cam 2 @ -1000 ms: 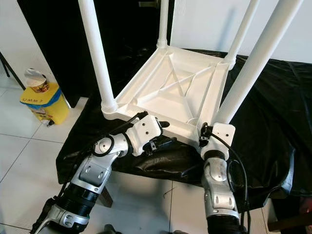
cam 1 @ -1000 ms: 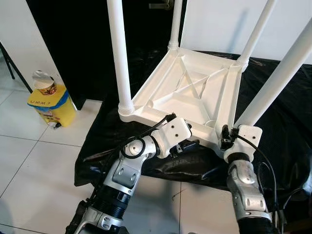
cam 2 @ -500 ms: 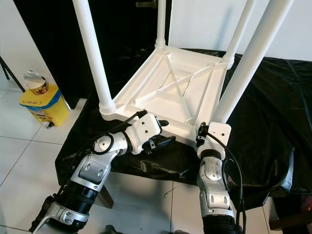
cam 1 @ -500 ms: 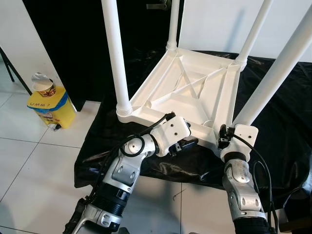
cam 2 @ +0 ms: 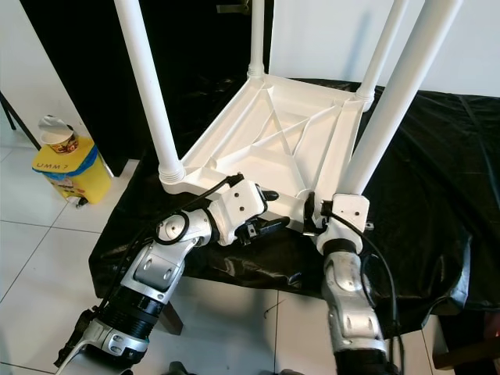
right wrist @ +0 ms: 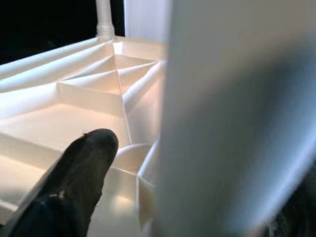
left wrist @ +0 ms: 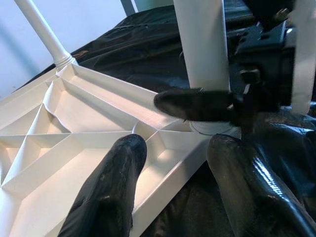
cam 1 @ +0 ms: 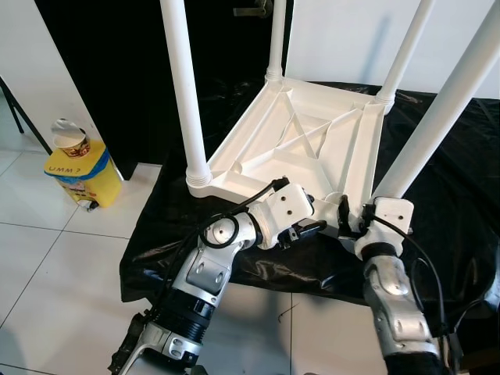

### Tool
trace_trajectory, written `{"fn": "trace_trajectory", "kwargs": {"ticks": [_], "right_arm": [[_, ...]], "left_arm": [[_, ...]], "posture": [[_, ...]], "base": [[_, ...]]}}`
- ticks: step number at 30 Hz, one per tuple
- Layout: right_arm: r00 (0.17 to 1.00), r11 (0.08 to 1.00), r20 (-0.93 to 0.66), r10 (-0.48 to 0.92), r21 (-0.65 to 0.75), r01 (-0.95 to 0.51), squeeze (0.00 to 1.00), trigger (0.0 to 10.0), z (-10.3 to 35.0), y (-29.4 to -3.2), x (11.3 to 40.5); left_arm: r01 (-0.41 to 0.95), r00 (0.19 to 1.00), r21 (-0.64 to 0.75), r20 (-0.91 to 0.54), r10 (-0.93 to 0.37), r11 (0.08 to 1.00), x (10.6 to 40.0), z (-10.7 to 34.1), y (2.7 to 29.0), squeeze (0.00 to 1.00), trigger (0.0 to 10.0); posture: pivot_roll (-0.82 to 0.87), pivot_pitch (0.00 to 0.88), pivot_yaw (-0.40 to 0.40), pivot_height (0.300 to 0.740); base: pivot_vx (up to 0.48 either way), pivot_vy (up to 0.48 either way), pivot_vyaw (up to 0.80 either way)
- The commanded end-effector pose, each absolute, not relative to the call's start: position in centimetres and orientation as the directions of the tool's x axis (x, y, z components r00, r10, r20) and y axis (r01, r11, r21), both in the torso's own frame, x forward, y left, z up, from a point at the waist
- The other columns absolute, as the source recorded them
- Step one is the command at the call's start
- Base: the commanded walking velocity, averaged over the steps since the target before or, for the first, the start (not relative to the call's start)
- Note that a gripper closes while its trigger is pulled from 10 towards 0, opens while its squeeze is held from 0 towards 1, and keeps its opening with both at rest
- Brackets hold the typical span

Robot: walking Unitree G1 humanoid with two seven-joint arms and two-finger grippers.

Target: Building children table

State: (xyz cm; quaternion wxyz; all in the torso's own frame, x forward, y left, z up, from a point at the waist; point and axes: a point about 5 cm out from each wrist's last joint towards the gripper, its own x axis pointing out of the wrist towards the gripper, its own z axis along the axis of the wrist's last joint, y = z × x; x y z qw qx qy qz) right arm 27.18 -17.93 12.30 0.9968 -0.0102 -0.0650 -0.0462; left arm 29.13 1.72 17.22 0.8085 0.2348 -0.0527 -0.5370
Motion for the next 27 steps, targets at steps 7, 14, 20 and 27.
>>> {"fn": "trace_trajectory", "kwargs": {"ticks": [7,14,20,27], "right_arm": [[0.985,0.991,0.122,0.124,-0.062,-0.117,0.0,10.0,12.2,-19.9,26.7],[0.955,0.952,0.057,0.291,-0.115,-0.283,0.0,10.0,11.8,-20.4,27.6],[0.943,0.936,0.034,0.332,-0.136,-0.325,0.0,10.0,11.6,-20.3,28.1],[0.898,0.885,-0.013,0.44,-0.161,-0.436,0.0,4.5,10.8,-19.5,28.3]], "left_arm": [[0.794,0.503,0.456,-0.118,-0.856,0.403,29.5,17.3,1.8,0.0,10.0],[0.791,0.504,0.461,-0.12,-0.855,0.402,29.6,17.3,2.0,0.0,10.0],[0.789,0.507,0.463,-0.119,-0.854,0.404,29.6,17.3,2.0,0.0,10.0],[0.785,0.515,0.464,-0.123,-0.848,0.409,29.3,17.2,2.3,0.0,10.0]], "posture": [[-0.07,0.012,-0.012,0.74],[-0.06,0.0,-0.017,0.74],[-0.05,0.0,-0.021,0.74],[-0.03,0.0,-0.031,0.74]], "base": [[0.0,0.0,0.0],[0.0,0.0,0.0],[0.0,0.0,0.0],[0.0,0.0,0.0]]}}
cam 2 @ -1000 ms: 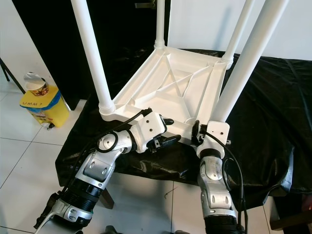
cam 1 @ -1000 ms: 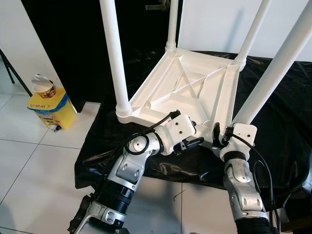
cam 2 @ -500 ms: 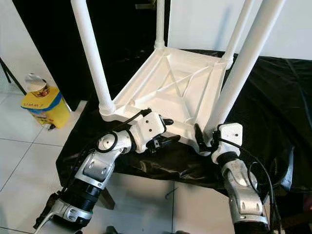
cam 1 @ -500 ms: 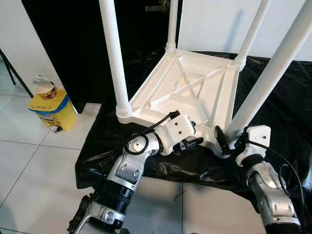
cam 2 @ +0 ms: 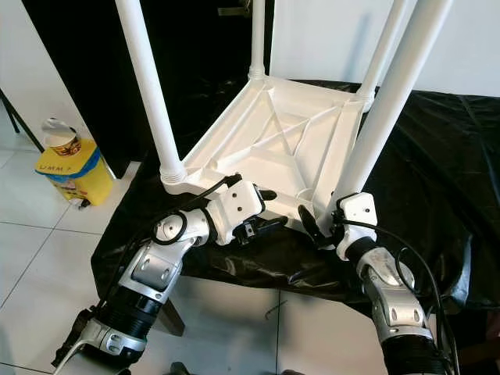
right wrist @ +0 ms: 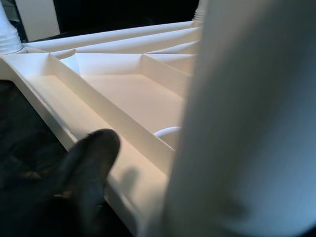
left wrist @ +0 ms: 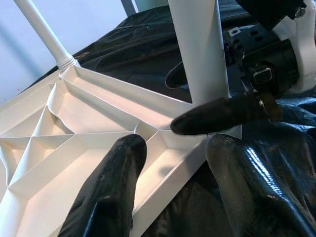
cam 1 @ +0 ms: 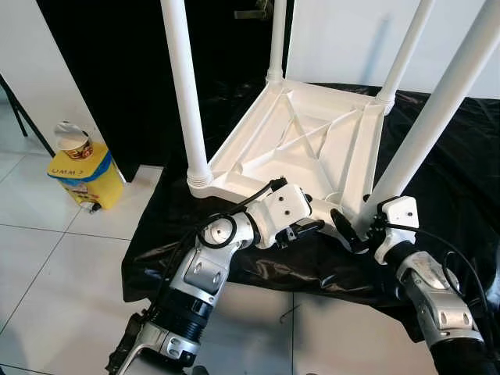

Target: Building children table

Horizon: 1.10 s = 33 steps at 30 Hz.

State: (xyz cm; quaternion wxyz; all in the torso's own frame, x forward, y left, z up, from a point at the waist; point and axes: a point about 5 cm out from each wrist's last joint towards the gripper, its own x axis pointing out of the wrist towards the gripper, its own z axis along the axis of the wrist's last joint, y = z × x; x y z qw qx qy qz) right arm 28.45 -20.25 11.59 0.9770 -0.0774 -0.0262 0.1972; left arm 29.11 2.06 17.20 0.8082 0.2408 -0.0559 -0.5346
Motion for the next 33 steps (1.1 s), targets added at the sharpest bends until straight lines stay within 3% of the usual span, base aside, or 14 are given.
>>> {"fn": "trace_trajectory", "kwargs": {"ticks": [1,2,10,12,27,33], "right_arm": [[0.898,0.885,-0.013,0.44,-0.161,-0.436,0.0,4.5,10.8,-19.5,28.3],[0.897,0.885,-0.015,0.442,-0.159,-0.439,0.0,0.0,10.7,-19.5,28.3],[0.902,0.892,-0.019,0.431,-0.142,-0.429,0.0,0.0,10.4,-19.6,28.2],[0.916,0.908,-0.01,0.402,-0.126,-0.4,0.0,10.0,10.4,-19.6,28.1],[0.976,0.976,0.055,0.212,-0.067,-0.208,0.0,10.0,10.8,-18.4,27.6],[0.999,1.0,0.052,0.0,-0.013,0.001,0.0,10.0,10.5,-18.2,27.3]], "left_arm": [[0.785,0.515,0.464,-0.123,-0.848,0.409,29.3,17.2,2.3,0.0,10.0],[0.787,0.514,0.461,-0.124,-0.849,0.409,29.2,17.1,2.2,0.0,10.0],[0.791,0.508,0.456,-0.121,-0.853,0.407,29.1,17.1,1.9,0.0,10.0],[0.792,0.506,0.457,-0.121,-0.854,0.405,29.1,17.1,1.9,0.0,10.0],[0.796,0.494,0.46,-0.118,-0.861,0.394,29.1,17.2,1.5,0.0,10.0],[0.798,0.486,0.465,-0.121,-0.866,0.383,29.2,17.3,1.4,0.0,10.0]], "posture": [[-0.03,0.0,-0.031,0.74],[-0.04,0.0,-0.032,0.74],[-0.04,0.0,-0.033,0.74],[-0.05,0.0,-0.036,0.74],[-0.06,0.0,-0.026,0.74],[-0.06,0.0,-0.025,0.74]], "base": [[0.0,0.0,0.0],[0.0,0.0,0.0],[0.0,0.0,0.0],[0.0,0.0,0.0],[0.0,0.0,0.0],[0.0,0.0,0.0]]}}
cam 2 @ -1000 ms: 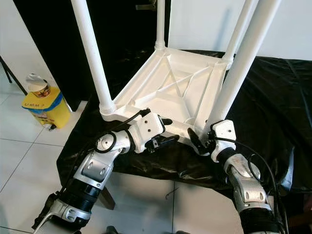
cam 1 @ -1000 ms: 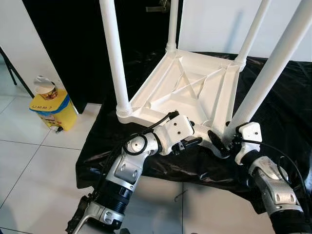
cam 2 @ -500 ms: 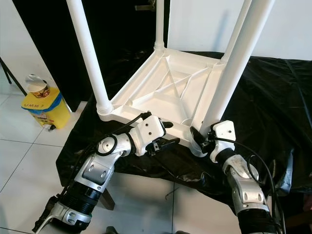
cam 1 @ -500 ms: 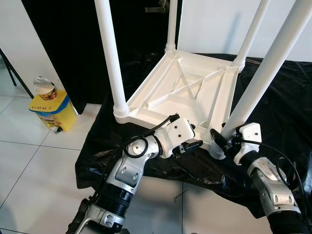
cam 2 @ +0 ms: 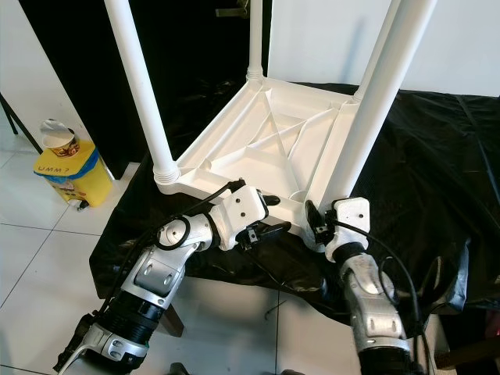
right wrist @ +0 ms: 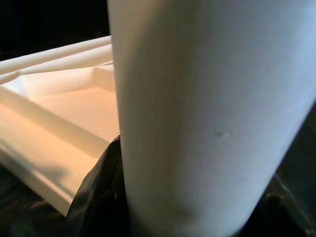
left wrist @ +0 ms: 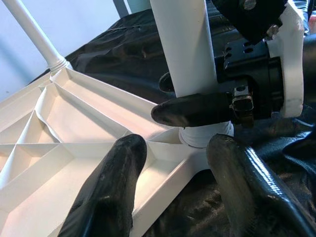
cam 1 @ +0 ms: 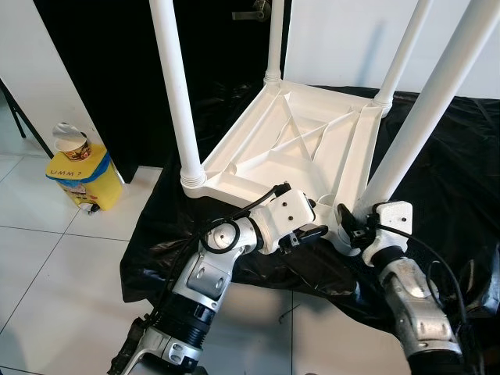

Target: Building children table

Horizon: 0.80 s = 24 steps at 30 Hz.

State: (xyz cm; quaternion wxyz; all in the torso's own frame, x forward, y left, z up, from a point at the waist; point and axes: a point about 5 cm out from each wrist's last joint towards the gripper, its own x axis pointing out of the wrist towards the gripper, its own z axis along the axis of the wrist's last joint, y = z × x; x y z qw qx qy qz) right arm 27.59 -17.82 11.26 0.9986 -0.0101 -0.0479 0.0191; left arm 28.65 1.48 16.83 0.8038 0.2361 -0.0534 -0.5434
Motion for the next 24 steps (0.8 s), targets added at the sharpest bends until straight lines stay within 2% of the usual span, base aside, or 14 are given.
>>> {"fn": "trace_trajectory", "kwargs": {"ticks": [1,10,24], "right_arm": [[0.999,0.999,0.042,-0.034,0.0,0.034,0.0,10.0,10.3,-18.1,27.3],[0.983,0.983,0.004,-0.182,0.036,0.182,0.0,10.0,9.8,-17.5,26.7],[0.982,0.981,0.016,-0.19,0.044,0.189,0.0,10.0,10.2,-16.9,26.4]], "left_arm": [[0.799,0.485,0.465,-0.122,-0.866,0.382,29.2,17.3,1.4,0.0,10.0],[0.794,0.497,0.462,-0.12,-0.86,0.394,29.2,17.1,1.5,0.0,10.0],[0.79,0.507,0.459,-0.116,-0.854,0.407,29.3,17.2,1.7,0.0,10.0]], "posture": [[-0.06,0.0,-0.025,0.74],[-0.06,0.0,-0.042,0.74],[-0.06,0.0,-0.041,0.74]], "base": [[0.0,0.0,0.0],[0.0,0.0,0.0],[0.0,0.0,0.0]]}}
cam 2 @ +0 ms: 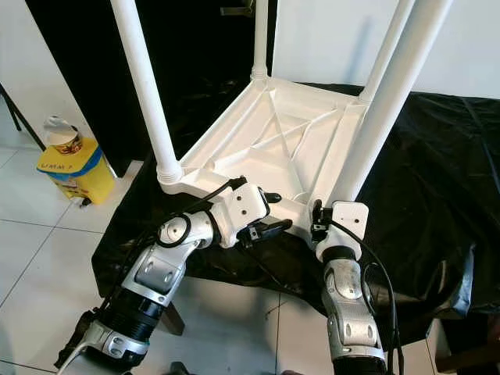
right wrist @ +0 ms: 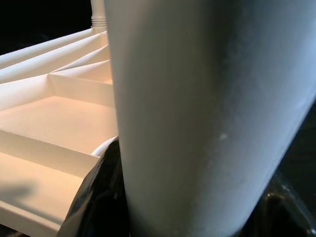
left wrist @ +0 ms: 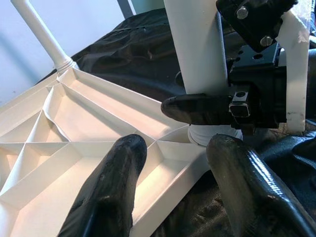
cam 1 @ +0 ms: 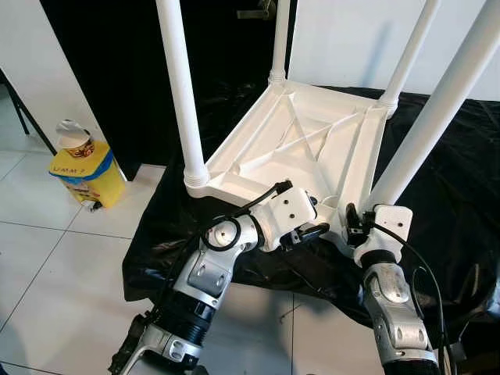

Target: Building children table

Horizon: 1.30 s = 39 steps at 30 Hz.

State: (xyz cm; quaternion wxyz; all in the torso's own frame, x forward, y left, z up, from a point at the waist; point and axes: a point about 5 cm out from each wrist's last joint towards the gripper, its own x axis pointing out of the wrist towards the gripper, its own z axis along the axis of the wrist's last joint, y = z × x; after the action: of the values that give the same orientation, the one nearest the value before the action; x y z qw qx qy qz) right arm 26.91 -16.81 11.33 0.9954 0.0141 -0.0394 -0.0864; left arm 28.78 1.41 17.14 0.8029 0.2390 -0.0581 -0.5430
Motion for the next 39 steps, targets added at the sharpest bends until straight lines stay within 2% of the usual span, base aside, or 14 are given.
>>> {"fn": "trace_trajectory", "kwargs": {"ticks": [1,2,3,12,16,21,24,25,26,35,36,37,38,39], "right_arm": [[0.982,0.981,0.016,-0.19,0.044,0.189,0.0,10.0,10.2,-16.9,26.4],[0.981,0.981,0.019,-0.191,0.044,0.19,0.44,10.0,10.3,-16.9,26.4],[0.983,0.983,0.028,-0.181,0.046,0.18,1.0,10.0,10.5,-16.9,26.4],[0.997,0.999,0.082,-0.007,0.036,0.004,1.0,10.0,11.6,-18.1,25.9],[0.996,0.999,0.09,0.016,0.03,-0.019,1.0,10.0,11.7,-18.5,25.8],[0.981,0.985,0.087,0.172,-0.011,-0.171,1.0,10.0,12.1,-19.6,26.2],[0.981,0.985,0.087,0.172,-0.011,-0.171,1.0,10.0,12.1,-19.6,26.2],[0.975,0.978,0.076,0.208,-0.023,-0.207,0.17,10.0,12.1,-19.7,26.5],[0.966,0.968,0.06,0.25,-0.049,-0.247,0.0,10.0,12.0,-19.8,27.0],[0.921,0.913,0.007,0.389,-0.134,-0.385,0.0,10.0,11.5,-18.7,28.6],[0.916,0.908,0.003,0.401,-0.138,-0.396,0.0,9.7,11.4,-18.7,28.7],[0.913,0.904,0.0,0.408,-0.138,-0.404,0.0,5.2,11.4,-18.6,28.7],[0.913,0.904,0.0,0.408,-0.138,-0.404,0.0,5.2,11.4,-18.6,28.7],[0.911,0.902,-0.004,0.412,-0.138,-0.408,0.0,0.0,11.3,-18.6,28.7]], "left_arm": [[0.79,0.507,0.459,-0.116,-0.854,0.407,29.3,17.2,1.7,0.0,10.0],[0.79,0.507,0.458,-0.116,-0.854,0.407,29.3,17.2,1.7,0.0,10.0],[0.791,0.507,0.456,-0.117,-0.854,0.407,29.3,17.1,1.7,0.0,10.0],[0.794,0.505,0.452,-0.118,-0.855,0.407,29.3,17.1,1.7,0.0,10.0],[0.794,0.505,0.452,-0.118,-0.855,0.407,29.3,17.1,1.7,0.0,10.0],[0.793,0.505,0.455,-0.118,-0.855,0.406,29.5,17.2,1.6,0.0,10.0],[0.793,0.505,0.455,-0.118,-0.855,0.406,29.5,17.2,1.6,0.0,10.0],[0.793,0.505,0.455,-0.117,-0.855,0.405,29.5,17.3,1.6,0.0,10.0],[0.792,0.504,0.456,-0.116,-0.856,0.405,29.5,17.3,1.6,0.0,10.0],[0.79,0.509,0.458,-0.117,-0.853,0.408,29.5,17.3,1.8,0.0,10.0],[0.789,0.51,0.458,-0.117,-0.852,0.41,29.5,17.3,1.8,0.0,10.0],[0.788,0.512,0.459,-0.116,-0.851,0.411,29.5,17.3,1.9,0.0,10.0],[0.788,0.512,0.459,-0.116,-0.851,0.411,29.5,17.3,1.9,0.0,10.0],[0.787,0.514,0.459,-0.116,-0.85,0.413,29.4,17.3,1.9,0.0,10.0]], "posture": [[-0.06,0.0,-0.041,0.74],[-0.06,0.002,-0.039,0.74],[-0.06,0.005,-0.038,0.74],[-0.06,0.013,-0.035,0.74],[-0.07,0.013,-0.035,0.74],[-0.07,0.01,-0.03,0.74],[-0.07,0.01,-0.03,0.74],[-0.07,0.01,-0.03,0.74],[-0.07,0.01,-0.029,0.74],[-0.05,0.012,-0.034,0.74],[-0.05,0.012,-0.035,0.74],[-0.04,0.013,-0.037,0.74],[-0.04,0.013,-0.037,0.74],[-0.04,0.014,-0.038,0.74]], "base": [[0.0,0.0,0.0],[0.0,0.0,0.0],[0.0,0.0,0.0],[0.0,0.0,0.0],[0.0,0.0,0.0],[0.0,0.0,0.0],[0.0,0.0,0.0],[0.0,0.0,0.0],[0.0,0.0,0.0],[0.0,0.0,0.0],[0.0,0.0,0.0],[0.0,0.0,0.0],[0.0,0.0,0.0],[0.0,0.0,0.0]]}}
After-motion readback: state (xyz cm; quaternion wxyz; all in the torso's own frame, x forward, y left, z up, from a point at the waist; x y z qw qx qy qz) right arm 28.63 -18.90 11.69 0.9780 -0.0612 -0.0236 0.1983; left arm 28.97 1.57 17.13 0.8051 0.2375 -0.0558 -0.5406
